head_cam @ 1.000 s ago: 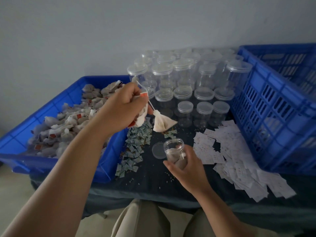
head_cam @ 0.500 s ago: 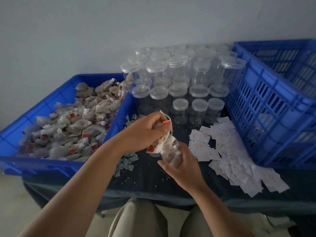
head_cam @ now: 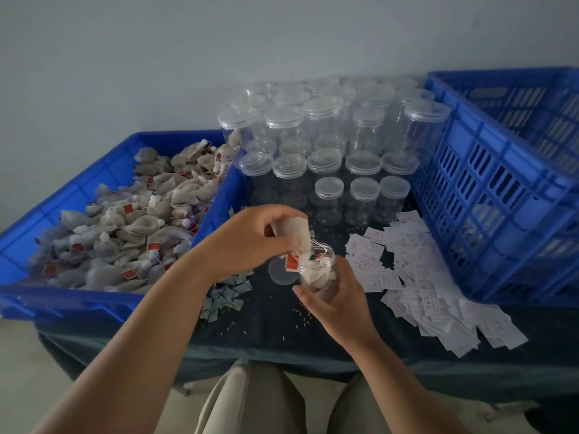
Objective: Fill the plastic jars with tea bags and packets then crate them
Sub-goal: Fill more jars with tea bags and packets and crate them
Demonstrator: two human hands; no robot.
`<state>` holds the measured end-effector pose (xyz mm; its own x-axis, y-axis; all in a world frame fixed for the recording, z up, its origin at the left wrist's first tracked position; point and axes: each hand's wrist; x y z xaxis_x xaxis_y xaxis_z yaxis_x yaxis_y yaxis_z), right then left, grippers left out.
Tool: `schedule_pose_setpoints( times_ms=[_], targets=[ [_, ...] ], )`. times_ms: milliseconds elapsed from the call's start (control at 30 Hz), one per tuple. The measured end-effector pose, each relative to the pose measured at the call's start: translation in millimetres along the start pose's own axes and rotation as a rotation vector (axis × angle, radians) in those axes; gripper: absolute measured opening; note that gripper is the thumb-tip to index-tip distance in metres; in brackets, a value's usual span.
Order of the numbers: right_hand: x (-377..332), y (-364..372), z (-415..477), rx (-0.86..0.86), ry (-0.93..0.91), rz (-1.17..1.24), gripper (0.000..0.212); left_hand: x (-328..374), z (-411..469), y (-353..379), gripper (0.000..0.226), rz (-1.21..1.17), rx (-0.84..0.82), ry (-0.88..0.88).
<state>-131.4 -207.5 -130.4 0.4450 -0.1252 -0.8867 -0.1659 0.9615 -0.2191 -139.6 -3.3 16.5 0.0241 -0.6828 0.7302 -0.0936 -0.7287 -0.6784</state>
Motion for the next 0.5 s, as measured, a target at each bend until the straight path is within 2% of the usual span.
schedule_pose_setpoints(
  times_ms=[67, 100, 167, 233, 300, 400, 500],
  targets=[
    [-0.1, 0.2, -0.7, -0.008, -0.001, 0.000, 0.045, 0.5, -0.6, 7.3, 0.044, 0.173, -0.100, 0.044],
    [-0.4, 0.2, -0.8, -0.011, 0.001, 0.004, 0.045, 0.1, -0.7, 12.3, 0.045, 0.249, -0.098, 0.075],
    [-1.0, 0.4, -0.2, 0.000, 0.008, 0.016, 0.045, 0.8, -1.2, 21.2, 0.042, 0.319, 0.039, 0.117],
    [-2.5, 0.1, 0.5, 0.027, 0.002, 0.031, 0.044, 0.6, -3.0, 26.0, 0.032, 0.277, 0.135, 0.147],
    [-3.5, -0.3, 0.2, 0.030, -0.009, 0.035, 0.044, -1.2, -5.1, 28.5, 0.039, 0.344, 0.024, 0.160],
    [-1.3, 1.2, -0.7, -0.014, 0.008, 0.015, 0.042, -4.9, -9.1, 29.7, 0.065, 0.522, -0.153, 0.120],
    [1.5, 0.9, -0.6, -0.015, 0.023, 0.030, 0.044, -4.1, -12.0, 32.9, 0.075, 0.522, -0.123, 0.174]
  ],
)
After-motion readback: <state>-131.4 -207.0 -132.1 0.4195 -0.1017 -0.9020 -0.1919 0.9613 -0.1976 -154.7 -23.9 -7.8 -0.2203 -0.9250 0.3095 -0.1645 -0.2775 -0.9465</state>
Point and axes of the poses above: each hand's wrist, its own z-axis towards the middle knuckle, its own y-axis out of the palm, x = y × z, and after that the axes turned 7 degrees about -y, right-handed
